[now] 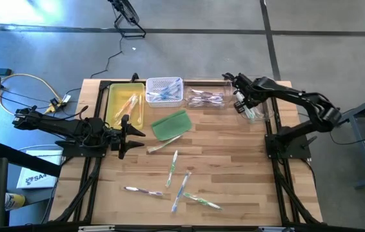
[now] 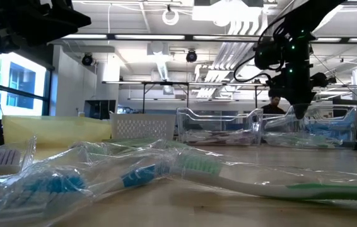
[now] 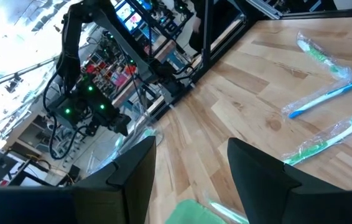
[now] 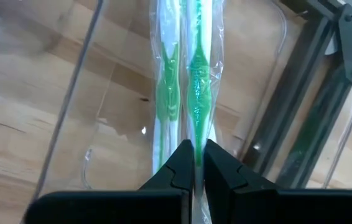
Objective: Pick & Place Toothbrushes
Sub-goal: Put the green toothbrush into the right transparent bin
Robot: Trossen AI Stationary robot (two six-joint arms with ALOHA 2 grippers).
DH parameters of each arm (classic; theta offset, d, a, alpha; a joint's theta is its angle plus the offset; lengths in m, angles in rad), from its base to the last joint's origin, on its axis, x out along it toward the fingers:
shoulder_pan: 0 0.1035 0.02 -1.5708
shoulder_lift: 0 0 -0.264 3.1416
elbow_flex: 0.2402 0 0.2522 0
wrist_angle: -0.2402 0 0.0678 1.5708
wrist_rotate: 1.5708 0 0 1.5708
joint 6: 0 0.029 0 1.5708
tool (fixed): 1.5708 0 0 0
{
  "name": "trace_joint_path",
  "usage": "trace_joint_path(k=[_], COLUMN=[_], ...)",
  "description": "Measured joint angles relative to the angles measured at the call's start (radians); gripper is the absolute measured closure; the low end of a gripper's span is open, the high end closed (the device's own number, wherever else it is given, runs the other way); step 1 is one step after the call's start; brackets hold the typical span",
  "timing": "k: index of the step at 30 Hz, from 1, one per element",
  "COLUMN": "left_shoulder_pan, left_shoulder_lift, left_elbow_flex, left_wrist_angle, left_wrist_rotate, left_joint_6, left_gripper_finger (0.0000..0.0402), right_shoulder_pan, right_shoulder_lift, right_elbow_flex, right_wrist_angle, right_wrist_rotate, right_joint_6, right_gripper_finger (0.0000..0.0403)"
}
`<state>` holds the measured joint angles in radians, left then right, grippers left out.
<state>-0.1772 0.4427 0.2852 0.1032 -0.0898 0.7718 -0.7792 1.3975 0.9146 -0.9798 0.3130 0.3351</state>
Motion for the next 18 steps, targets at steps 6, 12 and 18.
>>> trace_joint_path(k=[6, 12, 18], left_shoulder_pan=[0.000, 0.000, 0.000], left_shoulder_lift=[0.000, 0.000, 0.000], left_elbow_flex=[0.000, 0.000, 0.000], left_wrist_angle=[0.000, 0.000, -0.001], left_wrist_rotate=[0.000, 0.000, 0.000], left_joint_6=[-0.021, -0.022, -0.022], left_gripper_finger=[0.0208, 0.0208, 0.0208], right_shoulder_pan=[0.000, 0.000, 0.000], right_shoulder_lift=[0.005, 0.005, 0.005], right_elbow_flex=[0.000, 0.000, 0.000], right_wrist_angle=[-0.003, -0.005, -0.008], right_wrist_rotate=[-0.002, 0.001, 0.042], right_joint_6=[-0.008, 0.005, 0.001], right_gripper_finger=[0.0393, 0.0357, 0.0284])
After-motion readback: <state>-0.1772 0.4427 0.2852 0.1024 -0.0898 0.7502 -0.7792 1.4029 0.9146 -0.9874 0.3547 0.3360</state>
